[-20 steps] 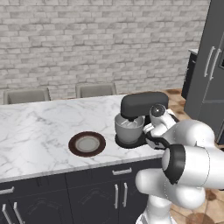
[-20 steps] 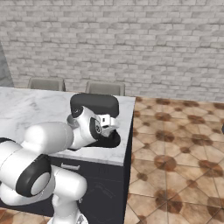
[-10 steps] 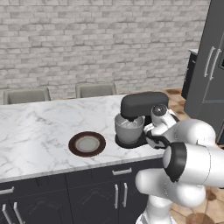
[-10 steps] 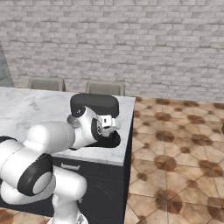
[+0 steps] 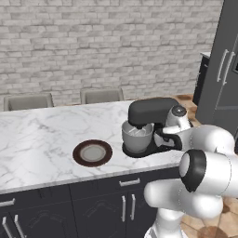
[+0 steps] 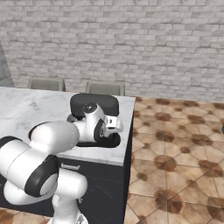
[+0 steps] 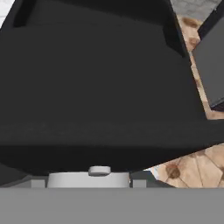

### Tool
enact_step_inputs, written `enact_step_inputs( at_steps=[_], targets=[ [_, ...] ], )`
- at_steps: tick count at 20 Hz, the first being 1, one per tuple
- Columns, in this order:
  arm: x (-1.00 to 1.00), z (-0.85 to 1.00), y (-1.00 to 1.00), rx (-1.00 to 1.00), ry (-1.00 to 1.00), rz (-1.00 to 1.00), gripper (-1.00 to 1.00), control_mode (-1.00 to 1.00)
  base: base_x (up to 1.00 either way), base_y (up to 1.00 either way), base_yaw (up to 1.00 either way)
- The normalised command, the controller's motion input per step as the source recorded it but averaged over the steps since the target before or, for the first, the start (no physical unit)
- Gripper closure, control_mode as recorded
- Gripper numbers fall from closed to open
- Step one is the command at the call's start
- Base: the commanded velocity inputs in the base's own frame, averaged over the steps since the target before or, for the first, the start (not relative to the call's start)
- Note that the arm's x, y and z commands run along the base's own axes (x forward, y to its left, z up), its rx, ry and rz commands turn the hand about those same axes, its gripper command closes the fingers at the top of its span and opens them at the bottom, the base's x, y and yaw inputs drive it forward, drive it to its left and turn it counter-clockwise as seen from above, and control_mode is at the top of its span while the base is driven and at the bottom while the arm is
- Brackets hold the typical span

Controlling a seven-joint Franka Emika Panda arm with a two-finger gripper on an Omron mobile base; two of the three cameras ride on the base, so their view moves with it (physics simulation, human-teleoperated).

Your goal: Add butter and sugar cubes to the stand mixer bowl and then turn on the stand mixer to begin making frosting.

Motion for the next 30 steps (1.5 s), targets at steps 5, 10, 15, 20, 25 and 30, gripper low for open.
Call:
enact_step_inputs(
  at_steps=[5, 10, 15, 20, 25, 30],
  targets=[
    [0.23, 0.29, -0.13, 0.20, 0.13, 0.00, 1.00, -1.00, 0.00, 0.00, 0.00],
    [0.23, 0.20, -0.15, 0.19, 0.14, 0.00, 1.00, -1.00, 0.00, 0.00, 0.00],
    [0.09, 0.05, -0.22, 0.18, 0.14, 0.00, 1.00, -1.00, 0.00, 0.00, 0.00],
    [0.00, 0.00, -0.30, 0.14, 0.11, 0.00, 1.00, -1.00, 0.00, 0.00, 0.00],
    [0.06, 0.00, -0.51, 0.15, 0.10, 0.00, 1.00, -1.00, 0.00, 0.00, 0.00],
    [0.13, 0.00, -0.55, 0.18, 0.15, 0.00, 1.00, -1.00, 0.00, 0.00, 0.00]
  ],
)
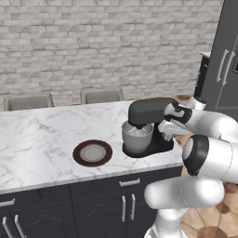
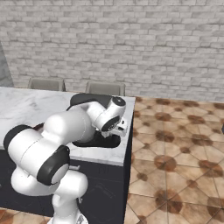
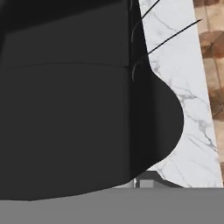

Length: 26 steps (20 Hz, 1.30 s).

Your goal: Add butter and sugar cubes to the stand mixer bowl and then turn on the stand mixer to begin making frosting.

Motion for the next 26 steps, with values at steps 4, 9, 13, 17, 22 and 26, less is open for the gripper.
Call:
enact_step_inputs(
  at_steps=[4, 9, 13, 17, 22, 26],
  targets=[
    [0.13, 0.00, -0.56, 0.19, 0.18, 0.01, 1.00, -1.00, 0.00, 0.00, 0.00],
    [0.11, 0.00, -0.61, 0.23, 0.23, 0.04, 1.00, -1.00, 0.00, 0.00, 0.00],
    [0.07, 0.00, -0.65, 0.31, 0.30, 0.09, 1.00, -1.00, 0.00, 0.00, 0.00],
    [0.05, 0.00, -0.69, 0.33, 0.31, 0.11, 1.00, -1.00, 0.00, 0.00, 0.00],
    [0.00, 0.00, -0.59, 0.33, 0.28, 0.12, 1.00, -1.00, 0.00, 0.00, 0.00],
    [0.00, 0.00, -0.54, 0.31, 0.18, 0.12, 1.00, -1.00, 0.00, 0.00, 0.00]
  ],
)
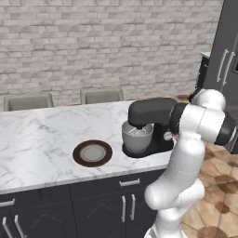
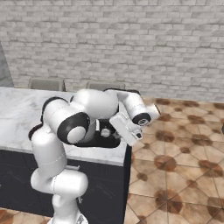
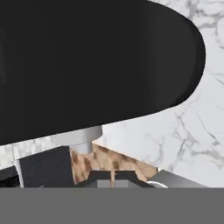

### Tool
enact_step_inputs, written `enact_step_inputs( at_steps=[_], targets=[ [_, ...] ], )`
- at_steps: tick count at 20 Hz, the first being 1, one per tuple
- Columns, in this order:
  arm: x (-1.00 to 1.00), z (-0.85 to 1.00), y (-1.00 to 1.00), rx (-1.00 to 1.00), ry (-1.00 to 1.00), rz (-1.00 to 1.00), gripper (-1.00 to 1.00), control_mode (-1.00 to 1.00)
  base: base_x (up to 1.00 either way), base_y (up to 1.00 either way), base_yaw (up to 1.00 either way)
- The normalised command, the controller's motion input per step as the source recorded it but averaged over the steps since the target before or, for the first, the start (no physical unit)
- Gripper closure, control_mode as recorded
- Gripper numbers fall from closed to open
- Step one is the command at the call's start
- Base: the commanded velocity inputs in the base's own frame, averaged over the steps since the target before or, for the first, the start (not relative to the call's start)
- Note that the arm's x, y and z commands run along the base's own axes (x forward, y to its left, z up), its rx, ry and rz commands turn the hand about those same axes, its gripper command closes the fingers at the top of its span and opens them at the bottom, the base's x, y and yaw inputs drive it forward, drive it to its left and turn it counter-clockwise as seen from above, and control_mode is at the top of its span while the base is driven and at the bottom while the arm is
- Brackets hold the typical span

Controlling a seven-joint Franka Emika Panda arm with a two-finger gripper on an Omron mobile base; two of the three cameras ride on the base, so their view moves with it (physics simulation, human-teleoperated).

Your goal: Add butter and sugar cubes to the stand mixer bowl and then turn on the stand mixer to begin making frosting.

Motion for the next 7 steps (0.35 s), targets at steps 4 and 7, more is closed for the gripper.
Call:
enact_step_inputs(
  at_steps=[4, 7],
  targets=[
    [0.00, 0.00, -0.43, 0.30, 0.15, 0.11, 1.00, -1.00, 0.00, 0.00, 0.00],
    [-0.17, 0.00, -0.30, 0.28, 0.07, 0.11, 1.00, -1.00, 0.00, 0.00, 0.00]
  ],
)
